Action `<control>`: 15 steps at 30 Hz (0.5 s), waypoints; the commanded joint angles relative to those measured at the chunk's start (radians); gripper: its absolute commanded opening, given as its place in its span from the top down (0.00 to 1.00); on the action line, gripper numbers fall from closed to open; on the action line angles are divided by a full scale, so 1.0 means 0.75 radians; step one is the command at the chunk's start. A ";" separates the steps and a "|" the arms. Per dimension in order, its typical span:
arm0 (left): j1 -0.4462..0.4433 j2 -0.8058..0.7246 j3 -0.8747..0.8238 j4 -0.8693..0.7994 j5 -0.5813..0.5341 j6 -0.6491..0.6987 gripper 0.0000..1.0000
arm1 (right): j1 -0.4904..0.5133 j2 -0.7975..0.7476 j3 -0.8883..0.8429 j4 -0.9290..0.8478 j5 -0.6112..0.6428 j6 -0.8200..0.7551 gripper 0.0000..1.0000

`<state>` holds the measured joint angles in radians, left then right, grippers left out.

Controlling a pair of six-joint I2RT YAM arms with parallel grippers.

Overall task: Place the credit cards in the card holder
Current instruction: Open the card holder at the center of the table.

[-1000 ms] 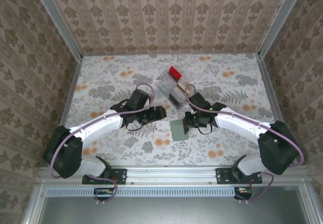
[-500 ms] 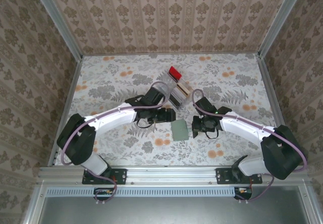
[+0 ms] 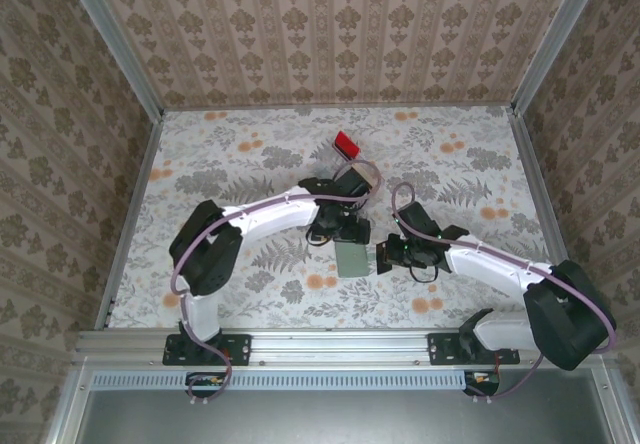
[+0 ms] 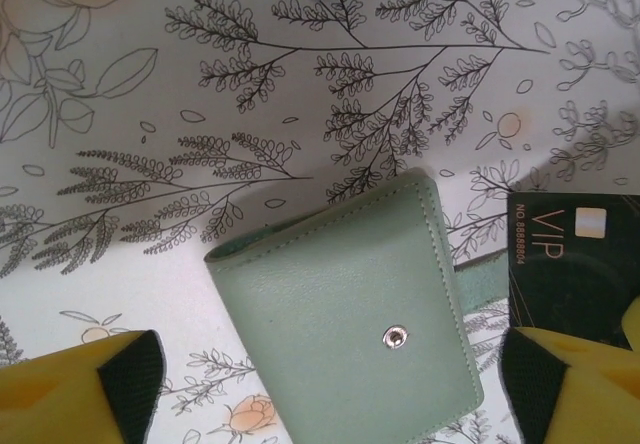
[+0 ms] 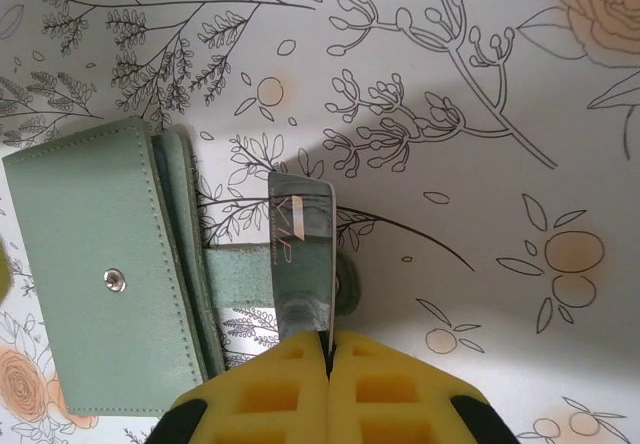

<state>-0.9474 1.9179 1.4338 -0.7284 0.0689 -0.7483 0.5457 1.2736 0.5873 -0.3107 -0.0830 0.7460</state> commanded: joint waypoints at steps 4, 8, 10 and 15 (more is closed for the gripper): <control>-0.028 0.126 0.132 -0.160 -0.061 -0.055 0.02 | -0.002 0.011 -0.091 -0.007 -0.041 0.034 0.98; -0.041 0.189 0.198 -0.225 -0.098 -0.078 0.01 | -0.004 0.011 -0.111 0.011 -0.048 0.033 0.98; -0.040 0.214 0.215 -0.246 -0.108 -0.088 0.01 | -0.005 0.013 -0.115 0.013 -0.047 0.029 0.98; -0.049 0.268 0.246 -0.273 -0.109 -0.100 0.00 | -0.008 0.018 -0.118 0.005 -0.035 0.024 0.98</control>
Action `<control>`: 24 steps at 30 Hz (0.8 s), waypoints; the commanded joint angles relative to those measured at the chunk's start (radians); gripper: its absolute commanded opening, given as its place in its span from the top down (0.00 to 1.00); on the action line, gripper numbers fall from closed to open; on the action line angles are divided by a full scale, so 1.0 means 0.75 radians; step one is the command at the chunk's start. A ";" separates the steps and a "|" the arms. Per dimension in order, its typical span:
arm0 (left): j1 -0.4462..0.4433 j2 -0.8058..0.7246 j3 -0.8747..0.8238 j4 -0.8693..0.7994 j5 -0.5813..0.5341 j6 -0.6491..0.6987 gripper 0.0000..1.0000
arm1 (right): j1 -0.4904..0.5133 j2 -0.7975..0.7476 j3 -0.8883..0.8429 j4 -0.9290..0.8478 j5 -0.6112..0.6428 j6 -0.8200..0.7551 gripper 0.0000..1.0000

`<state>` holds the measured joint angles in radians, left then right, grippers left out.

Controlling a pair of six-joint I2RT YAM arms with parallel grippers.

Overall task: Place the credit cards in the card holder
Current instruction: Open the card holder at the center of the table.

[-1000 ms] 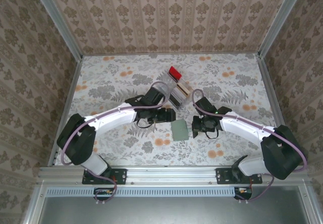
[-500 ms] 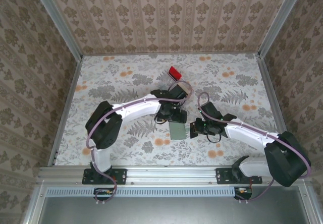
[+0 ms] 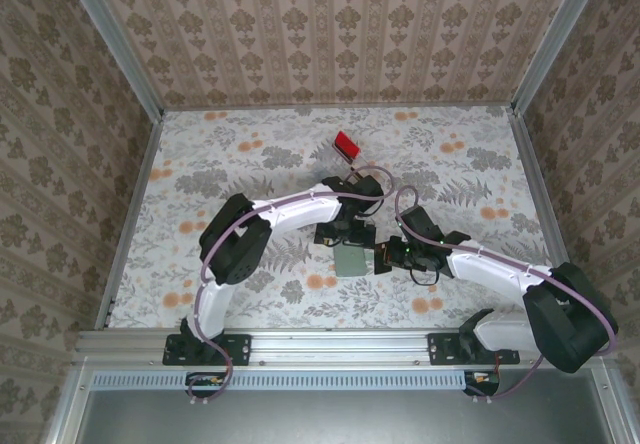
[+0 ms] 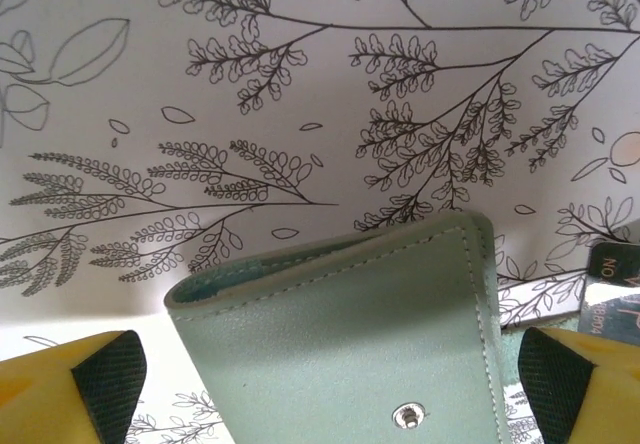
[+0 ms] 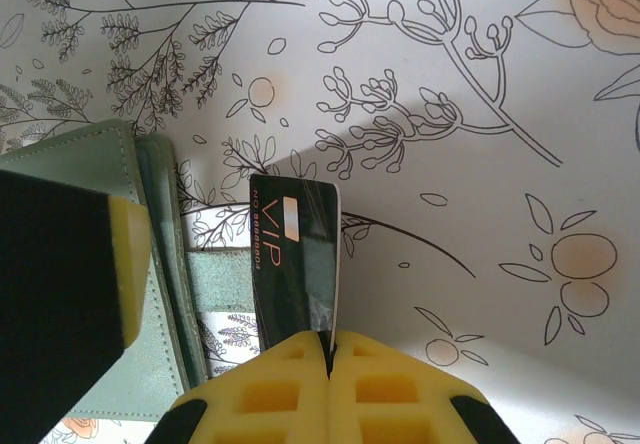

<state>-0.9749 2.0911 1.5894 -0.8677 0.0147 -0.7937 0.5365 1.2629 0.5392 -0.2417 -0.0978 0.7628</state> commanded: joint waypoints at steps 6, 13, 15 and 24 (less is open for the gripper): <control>-0.011 0.047 -0.002 -0.046 -0.018 -0.054 0.00 | 0.000 0.038 -0.058 -0.088 -0.004 0.008 0.98; -0.002 0.037 -0.028 -0.034 -0.015 -0.046 0.01 | 0.000 0.042 -0.046 -0.125 0.035 0.008 0.98; -0.002 0.019 -0.040 -0.026 -0.018 -0.052 0.04 | 0.000 0.040 -0.042 -0.137 0.051 0.010 0.98; 0.010 -0.118 -0.125 -0.001 -0.039 -0.048 0.12 | -0.002 0.056 -0.034 -0.164 0.101 0.028 0.98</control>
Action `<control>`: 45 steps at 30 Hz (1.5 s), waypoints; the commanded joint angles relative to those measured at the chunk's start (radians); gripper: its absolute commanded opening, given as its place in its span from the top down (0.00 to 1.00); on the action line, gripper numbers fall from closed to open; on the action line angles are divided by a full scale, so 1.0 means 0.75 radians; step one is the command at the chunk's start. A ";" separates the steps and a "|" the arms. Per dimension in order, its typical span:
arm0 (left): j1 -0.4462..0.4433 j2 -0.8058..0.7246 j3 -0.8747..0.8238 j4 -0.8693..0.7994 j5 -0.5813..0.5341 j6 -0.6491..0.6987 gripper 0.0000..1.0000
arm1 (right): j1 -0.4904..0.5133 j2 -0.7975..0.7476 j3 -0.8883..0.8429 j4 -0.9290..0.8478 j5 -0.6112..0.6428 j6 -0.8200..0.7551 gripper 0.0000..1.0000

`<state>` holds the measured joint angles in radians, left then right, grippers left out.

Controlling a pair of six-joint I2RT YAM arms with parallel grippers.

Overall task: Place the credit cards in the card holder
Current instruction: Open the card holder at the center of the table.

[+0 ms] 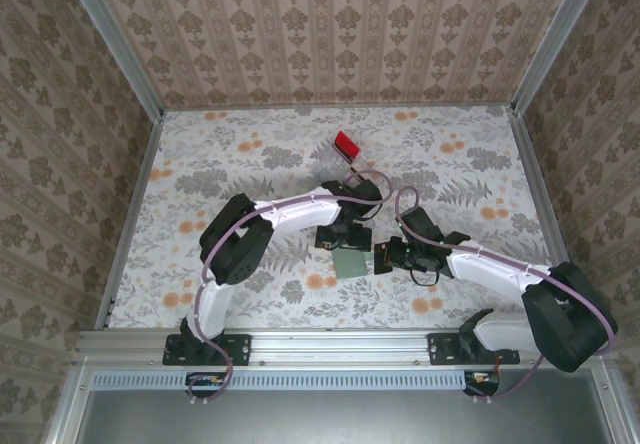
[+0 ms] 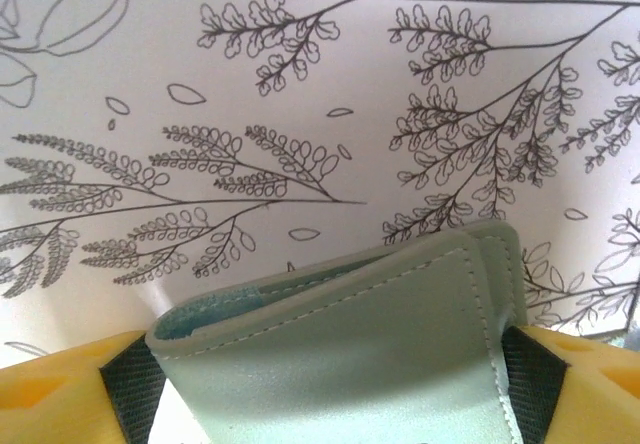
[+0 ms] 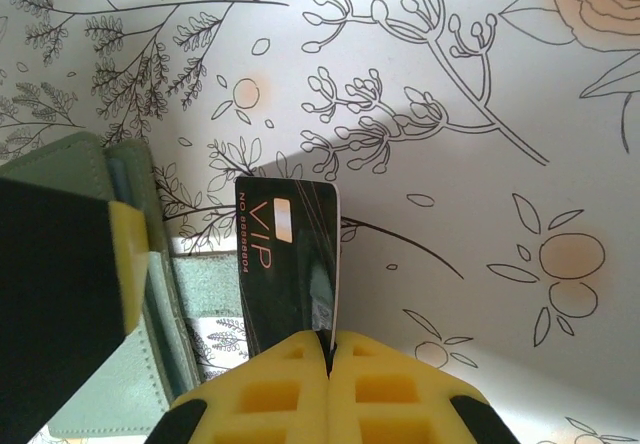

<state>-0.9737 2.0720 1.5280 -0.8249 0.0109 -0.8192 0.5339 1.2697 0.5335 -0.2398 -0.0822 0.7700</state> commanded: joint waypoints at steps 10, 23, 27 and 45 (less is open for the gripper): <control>0.021 -0.244 -0.177 -0.012 -0.023 -0.047 0.19 | 0.002 0.054 -0.017 -0.170 0.095 0.039 0.98; 0.041 -0.385 -0.310 0.093 -0.015 -0.066 0.21 | 0.002 0.058 -0.005 -0.166 0.089 0.047 0.98; 0.041 -0.406 -0.336 0.131 -0.004 -0.053 0.21 | 0.002 0.063 -0.004 -0.163 0.084 0.051 0.98; 0.061 -0.494 -0.450 0.252 0.022 -0.050 0.54 | 0.002 0.066 0.007 -0.156 0.069 0.057 0.98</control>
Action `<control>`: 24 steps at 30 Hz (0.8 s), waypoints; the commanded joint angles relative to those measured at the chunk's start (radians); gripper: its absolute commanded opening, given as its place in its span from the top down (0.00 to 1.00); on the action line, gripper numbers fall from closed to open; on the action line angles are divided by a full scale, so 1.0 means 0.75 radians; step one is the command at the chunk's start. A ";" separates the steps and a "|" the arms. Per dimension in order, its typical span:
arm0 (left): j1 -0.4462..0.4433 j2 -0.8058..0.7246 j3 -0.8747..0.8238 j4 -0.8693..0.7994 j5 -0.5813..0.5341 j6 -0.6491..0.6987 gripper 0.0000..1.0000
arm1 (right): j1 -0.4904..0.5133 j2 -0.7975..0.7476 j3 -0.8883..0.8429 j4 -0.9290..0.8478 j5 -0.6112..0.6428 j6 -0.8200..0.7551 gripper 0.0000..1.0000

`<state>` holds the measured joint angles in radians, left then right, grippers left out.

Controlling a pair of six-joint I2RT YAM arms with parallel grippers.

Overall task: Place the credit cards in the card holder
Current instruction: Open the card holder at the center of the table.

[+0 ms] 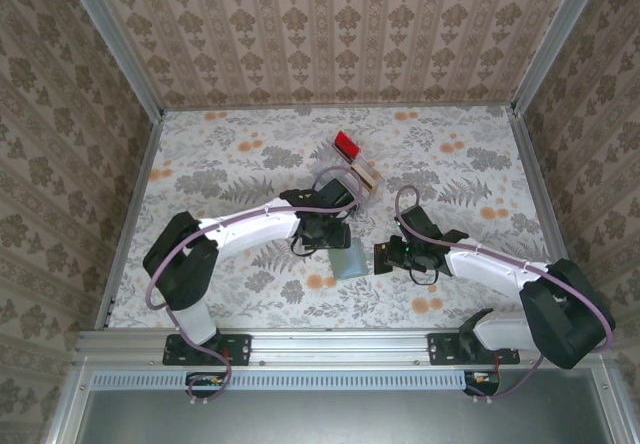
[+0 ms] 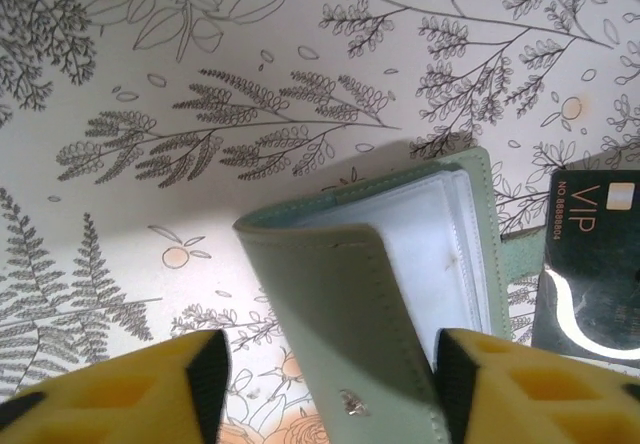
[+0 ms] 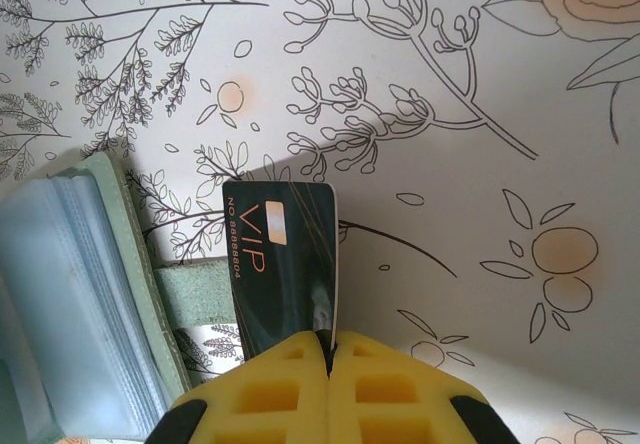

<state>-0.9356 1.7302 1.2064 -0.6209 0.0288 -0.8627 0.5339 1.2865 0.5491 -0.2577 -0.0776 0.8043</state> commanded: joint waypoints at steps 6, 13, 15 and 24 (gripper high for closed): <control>0.037 -0.094 -0.082 0.010 -0.008 0.017 0.83 | 0.002 -0.037 0.023 -0.124 0.023 0.017 0.98; 0.093 -0.194 -0.211 0.194 0.084 0.054 0.96 | 0.002 -0.146 0.120 -0.104 -0.067 -0.026 0.97; 0.102 -0.208 -0.224 0.210 0.087 0.061 0.97 | 0.003 -0.155 0.135 -0.078 -0.108 -0.035 0.97; 0.112 -0.208 -0.238 0.235 0.110 0.091 0.97 | 0.025 -0.065 0.158 0.077 -0.244 -0.066 0.97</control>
<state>-0.8593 1.5967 1.0466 -0.4618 0.0956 -0.8207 0.5426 1.2007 0.6376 -0.2337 -0.2150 0.7807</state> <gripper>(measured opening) 0.054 0.049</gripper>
